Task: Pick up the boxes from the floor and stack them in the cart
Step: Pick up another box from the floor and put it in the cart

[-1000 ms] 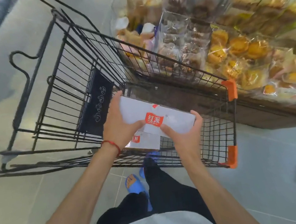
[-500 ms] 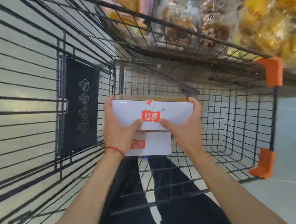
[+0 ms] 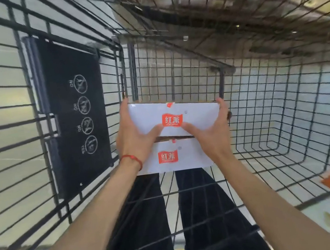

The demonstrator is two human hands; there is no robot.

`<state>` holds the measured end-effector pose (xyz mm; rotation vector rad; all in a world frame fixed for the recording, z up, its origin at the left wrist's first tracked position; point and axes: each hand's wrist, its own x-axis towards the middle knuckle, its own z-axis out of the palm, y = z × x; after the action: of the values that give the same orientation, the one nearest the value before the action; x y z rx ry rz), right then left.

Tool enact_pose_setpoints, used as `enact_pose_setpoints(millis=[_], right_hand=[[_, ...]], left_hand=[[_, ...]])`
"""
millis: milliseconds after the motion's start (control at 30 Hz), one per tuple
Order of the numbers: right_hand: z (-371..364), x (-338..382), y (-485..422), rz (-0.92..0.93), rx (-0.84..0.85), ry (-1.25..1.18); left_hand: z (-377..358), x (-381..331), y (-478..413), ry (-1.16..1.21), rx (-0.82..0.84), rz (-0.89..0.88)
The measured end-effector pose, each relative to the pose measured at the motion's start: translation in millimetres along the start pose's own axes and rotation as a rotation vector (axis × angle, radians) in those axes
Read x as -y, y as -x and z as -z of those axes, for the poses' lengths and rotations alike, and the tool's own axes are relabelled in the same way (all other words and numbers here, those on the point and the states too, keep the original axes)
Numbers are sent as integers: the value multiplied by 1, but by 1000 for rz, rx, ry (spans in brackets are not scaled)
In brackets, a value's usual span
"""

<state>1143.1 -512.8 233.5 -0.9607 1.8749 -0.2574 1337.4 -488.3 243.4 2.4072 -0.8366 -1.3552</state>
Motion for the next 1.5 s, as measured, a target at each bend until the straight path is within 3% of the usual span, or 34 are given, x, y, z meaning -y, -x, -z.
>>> enact_pose_setpoints(millis=[500, 900, 1133, 1300, 1500], right_hand=[[-2, 0, 6, 32, 101, 115], [-16, 1, 21, -23, 48, 2], [-3, 10, 33, -141, 123, -110], [25, 17, 58, -165, 153, -185], [85, 12, 108, -57, 96, -354]], left_hand=[[7, 15, 14, 12, -33, 98], [5, 35, 14, 119, 33, 23], [11, 18, 21, 60, 67, 51], [9, -3, 52, 34, -35, -53], [-12, -45, 102, 113, 59, -212]])
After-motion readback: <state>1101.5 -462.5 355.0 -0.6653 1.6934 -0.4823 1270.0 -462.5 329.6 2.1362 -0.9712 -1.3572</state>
